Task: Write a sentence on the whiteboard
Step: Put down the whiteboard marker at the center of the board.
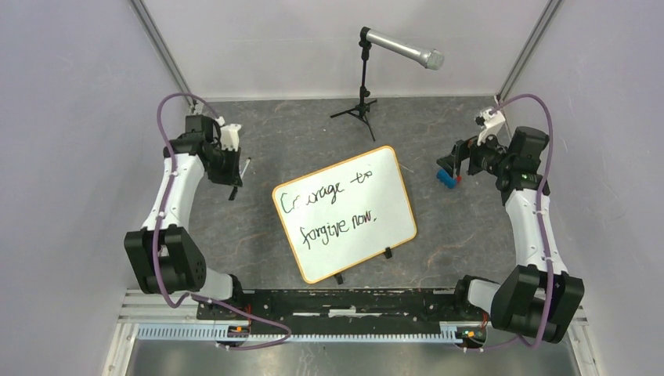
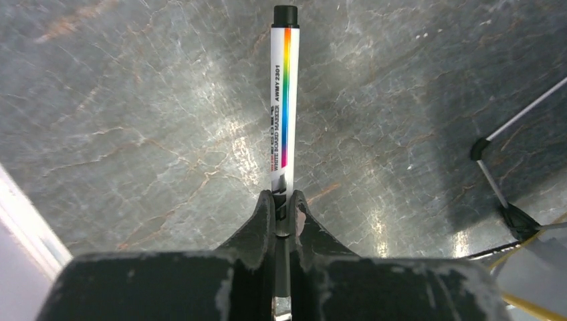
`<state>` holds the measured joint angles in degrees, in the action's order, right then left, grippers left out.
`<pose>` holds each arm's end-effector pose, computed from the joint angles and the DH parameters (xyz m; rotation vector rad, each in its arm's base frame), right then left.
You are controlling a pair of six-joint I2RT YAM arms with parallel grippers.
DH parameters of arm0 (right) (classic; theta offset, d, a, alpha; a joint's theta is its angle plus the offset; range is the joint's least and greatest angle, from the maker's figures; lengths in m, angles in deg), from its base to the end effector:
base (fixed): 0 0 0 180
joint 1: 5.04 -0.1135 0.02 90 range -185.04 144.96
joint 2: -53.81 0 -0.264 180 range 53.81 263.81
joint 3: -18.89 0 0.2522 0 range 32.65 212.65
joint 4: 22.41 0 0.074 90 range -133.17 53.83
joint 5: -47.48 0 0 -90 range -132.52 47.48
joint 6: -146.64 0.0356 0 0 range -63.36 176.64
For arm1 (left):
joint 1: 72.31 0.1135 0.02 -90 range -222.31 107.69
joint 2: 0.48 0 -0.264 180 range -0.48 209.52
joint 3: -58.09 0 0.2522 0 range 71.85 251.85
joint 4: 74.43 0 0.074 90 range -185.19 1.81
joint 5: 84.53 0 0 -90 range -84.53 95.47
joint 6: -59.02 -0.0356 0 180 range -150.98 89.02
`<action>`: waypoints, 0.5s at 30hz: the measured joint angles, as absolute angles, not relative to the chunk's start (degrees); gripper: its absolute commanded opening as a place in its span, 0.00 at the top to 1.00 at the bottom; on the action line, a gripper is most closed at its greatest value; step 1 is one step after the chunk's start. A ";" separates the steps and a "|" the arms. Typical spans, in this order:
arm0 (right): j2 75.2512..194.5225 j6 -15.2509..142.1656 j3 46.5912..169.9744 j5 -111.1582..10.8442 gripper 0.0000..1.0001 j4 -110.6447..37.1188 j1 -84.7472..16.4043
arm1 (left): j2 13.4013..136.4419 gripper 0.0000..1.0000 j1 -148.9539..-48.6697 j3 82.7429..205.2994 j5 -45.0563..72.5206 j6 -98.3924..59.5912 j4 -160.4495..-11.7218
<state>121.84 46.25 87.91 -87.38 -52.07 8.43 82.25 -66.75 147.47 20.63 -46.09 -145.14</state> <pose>0.2591 -0.0363 0.3151 -0.4135 1.9106 0.5341 0.2841 0.0183 0.3071 0.3005 2.6252 -0.2366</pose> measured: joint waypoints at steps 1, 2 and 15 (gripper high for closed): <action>121.60 45.31 87.17 -86.98 0.02 -52.37 8.91 | 82.15 0.95 -66.75 145.26 20.59 -45.79 -143.83; 121.20 44.09 86.12 -86.50 0.02 -52.72 9.35 | 82.04 0.95 -66.75 143.49 20.50 -45.57 -142.49; 119.50 35.74 81.53 -86.00 0.02 -57.03 9.98 | 89.75 0.93 -66.77 135.05 18.90 -45.39 -130.58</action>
<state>119.50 35.74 81.53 -86.00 -57.03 9.98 89.75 -66.77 135.05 18.90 -45.39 -130.58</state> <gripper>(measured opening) 0.979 0.069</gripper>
